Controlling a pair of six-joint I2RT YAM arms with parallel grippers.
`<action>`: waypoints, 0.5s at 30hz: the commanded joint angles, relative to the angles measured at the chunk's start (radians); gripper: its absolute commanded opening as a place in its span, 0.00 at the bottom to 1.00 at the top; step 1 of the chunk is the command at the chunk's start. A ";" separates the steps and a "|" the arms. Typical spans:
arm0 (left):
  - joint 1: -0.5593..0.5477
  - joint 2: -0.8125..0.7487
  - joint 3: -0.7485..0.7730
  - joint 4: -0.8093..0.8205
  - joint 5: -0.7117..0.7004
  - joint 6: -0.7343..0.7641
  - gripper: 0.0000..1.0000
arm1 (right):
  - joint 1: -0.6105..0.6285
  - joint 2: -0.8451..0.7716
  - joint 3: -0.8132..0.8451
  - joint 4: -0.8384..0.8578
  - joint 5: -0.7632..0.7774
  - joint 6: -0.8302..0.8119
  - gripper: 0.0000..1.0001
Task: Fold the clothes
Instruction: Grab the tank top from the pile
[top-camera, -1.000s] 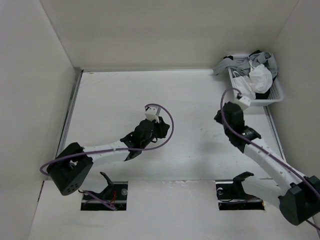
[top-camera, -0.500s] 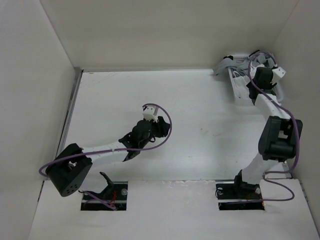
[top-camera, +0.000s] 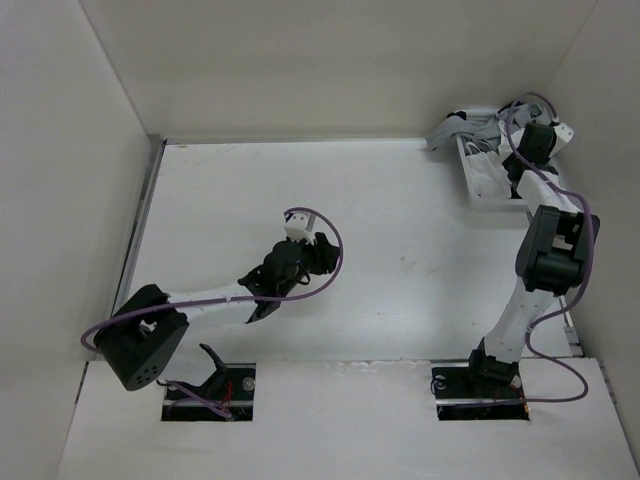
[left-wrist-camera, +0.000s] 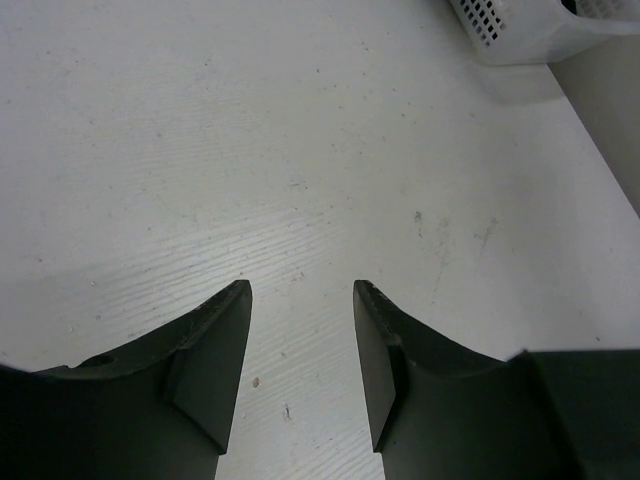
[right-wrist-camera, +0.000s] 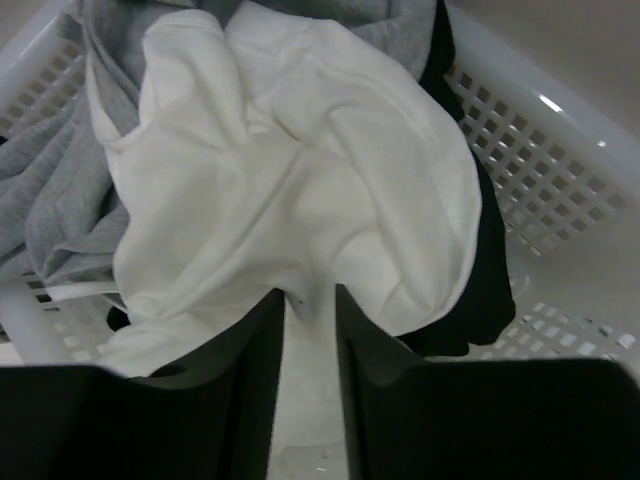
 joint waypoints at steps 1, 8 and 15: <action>0.005 0.014 -0.003 0.073 0.021 -0.011 0.43 | -0.001 0.024 0.081 0.022 -0.045 -0.008 0.28; 0.010 0.031 0.002 0.080 0.033 -0.021 0.42 | 0.002 -0.098 -0.006 0.073 -0.031 0.004 0.00; 0.016 0.020 -0.006 0.092 0.034 -0.037 0.41 | 0.129 -0.527 -0.252 0.127 -0.003 0.065 0.00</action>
